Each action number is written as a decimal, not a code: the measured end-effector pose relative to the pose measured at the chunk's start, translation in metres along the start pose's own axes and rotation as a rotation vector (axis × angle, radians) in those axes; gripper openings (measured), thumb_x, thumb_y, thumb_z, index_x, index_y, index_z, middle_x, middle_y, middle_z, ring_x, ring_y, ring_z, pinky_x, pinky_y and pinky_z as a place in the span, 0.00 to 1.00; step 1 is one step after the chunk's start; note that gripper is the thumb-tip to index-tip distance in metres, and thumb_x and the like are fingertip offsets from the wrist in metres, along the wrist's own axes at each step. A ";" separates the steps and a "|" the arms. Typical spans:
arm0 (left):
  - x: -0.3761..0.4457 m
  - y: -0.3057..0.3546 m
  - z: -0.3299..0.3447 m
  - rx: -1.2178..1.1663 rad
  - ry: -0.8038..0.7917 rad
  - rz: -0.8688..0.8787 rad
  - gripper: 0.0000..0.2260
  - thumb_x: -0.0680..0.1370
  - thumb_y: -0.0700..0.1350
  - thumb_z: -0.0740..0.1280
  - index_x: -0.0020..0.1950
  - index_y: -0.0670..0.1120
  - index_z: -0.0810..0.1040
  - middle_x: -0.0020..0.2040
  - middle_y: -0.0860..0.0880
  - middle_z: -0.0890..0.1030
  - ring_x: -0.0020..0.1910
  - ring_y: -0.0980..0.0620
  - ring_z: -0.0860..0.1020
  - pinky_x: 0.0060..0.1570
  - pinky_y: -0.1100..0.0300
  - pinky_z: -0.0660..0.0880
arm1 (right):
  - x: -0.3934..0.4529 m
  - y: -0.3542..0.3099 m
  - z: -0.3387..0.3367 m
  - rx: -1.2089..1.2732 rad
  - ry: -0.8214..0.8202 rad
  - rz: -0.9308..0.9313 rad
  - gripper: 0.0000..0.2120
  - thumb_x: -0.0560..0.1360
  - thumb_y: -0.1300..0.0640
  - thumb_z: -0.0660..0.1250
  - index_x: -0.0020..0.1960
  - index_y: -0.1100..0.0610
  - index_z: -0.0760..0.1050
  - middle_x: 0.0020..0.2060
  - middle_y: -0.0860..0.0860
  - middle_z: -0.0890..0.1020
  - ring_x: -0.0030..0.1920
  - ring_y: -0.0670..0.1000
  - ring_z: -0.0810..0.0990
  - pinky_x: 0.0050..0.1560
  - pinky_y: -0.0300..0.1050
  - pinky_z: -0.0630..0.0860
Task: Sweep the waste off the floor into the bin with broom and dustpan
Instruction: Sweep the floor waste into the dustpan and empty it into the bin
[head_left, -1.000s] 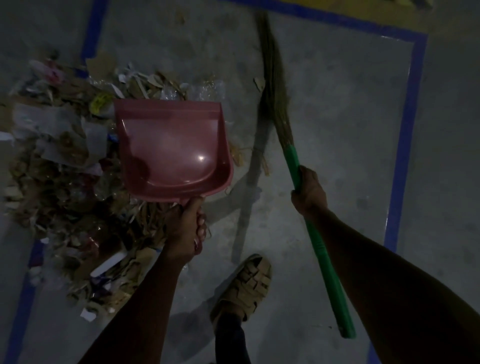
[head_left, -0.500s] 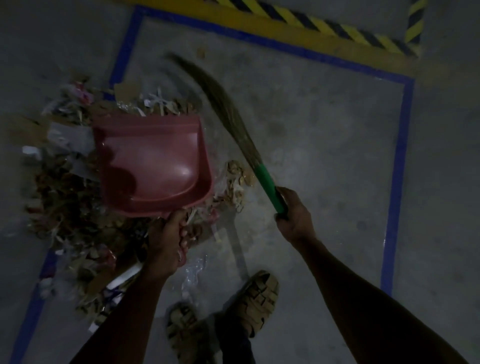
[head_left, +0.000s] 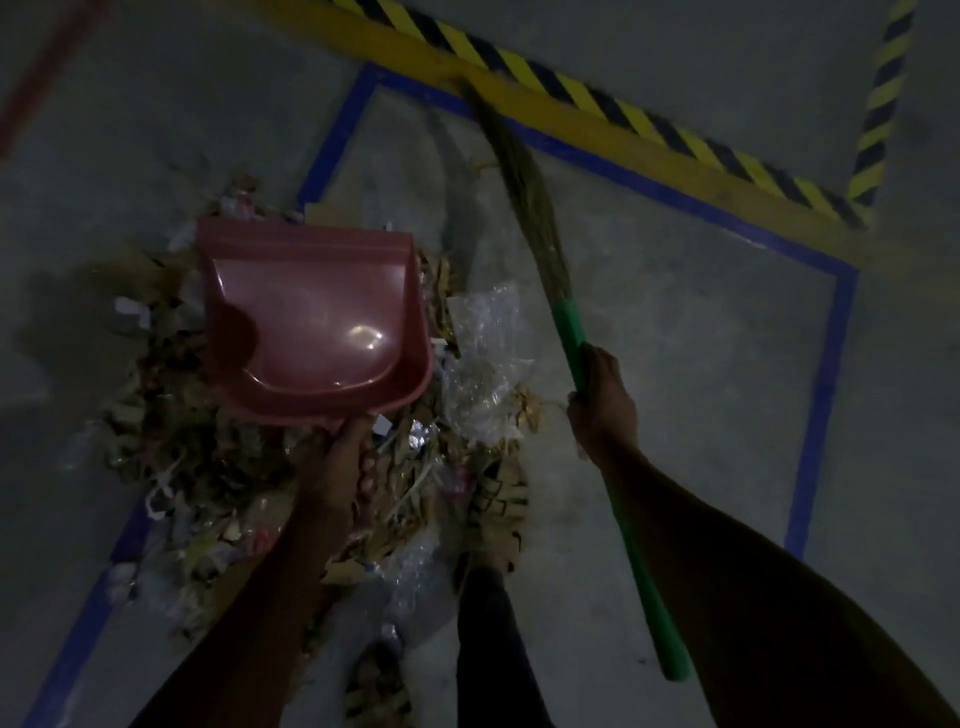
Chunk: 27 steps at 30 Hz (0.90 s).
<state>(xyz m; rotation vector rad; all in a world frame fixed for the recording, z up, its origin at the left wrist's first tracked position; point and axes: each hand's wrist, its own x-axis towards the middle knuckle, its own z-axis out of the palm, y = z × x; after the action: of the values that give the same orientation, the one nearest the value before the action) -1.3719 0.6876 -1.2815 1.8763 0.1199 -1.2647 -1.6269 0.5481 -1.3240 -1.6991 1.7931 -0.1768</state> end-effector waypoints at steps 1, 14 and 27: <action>0.009 0.001 0.006 -0.023 0.018 -0.014 0.22 0.78 0.51 0.71 0.29 0.46 0.68 0.21 0.50 0.66 0.15 0.55 0.61 0.23 0.68 0.57 | 0.013 -0.004 0.010 -0.001 -0.002 0.006 0.33 0.74 0.66 0.65 0.76 0.50 0.61 0.72 0.47 0.66 0.50 0.55 0.79 0.39 0.57 0.82; 0.084 0.026 0.067 -0.165 0.156 -0.032 0.20 0.78 0.45 0.71 0.30 0.43 0.69 0.20 0.49 0.69 0.14 0.55 0.62 0.21 0.69 0.57 | 0.176 -0.040 0.023 -0.163 -0.177 0.017 0.34 0.75 0.65 0.65 0.77 0.50 0.59 0.71 0.48 0.68 0.47 0.47 0.73 0.31 0.36 0.69; 0.096 0.031 0.077 -0.116 0.037 -0.023 0.20 0.78 0.47 0.71 0.28 0.46 0.71 0.22 0.49 0.70 0.16 0.54 0.64 0.23 0.67 0.61 | 0.130 0.001 0.026 -0.153 -0.381 0.016 0.36 0.74 0.67 0.65 0.76 0.42 0.60 0.68 0.47 0.71 0.42 0.47 0.78 0.30 0.38 0.74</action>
<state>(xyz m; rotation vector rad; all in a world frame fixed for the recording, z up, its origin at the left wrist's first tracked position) -1.3649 0.5808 -1.3498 1.8035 0.2305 -1.2122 -1.6067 0.4355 -1.3916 -1.6872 1.5645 0.2804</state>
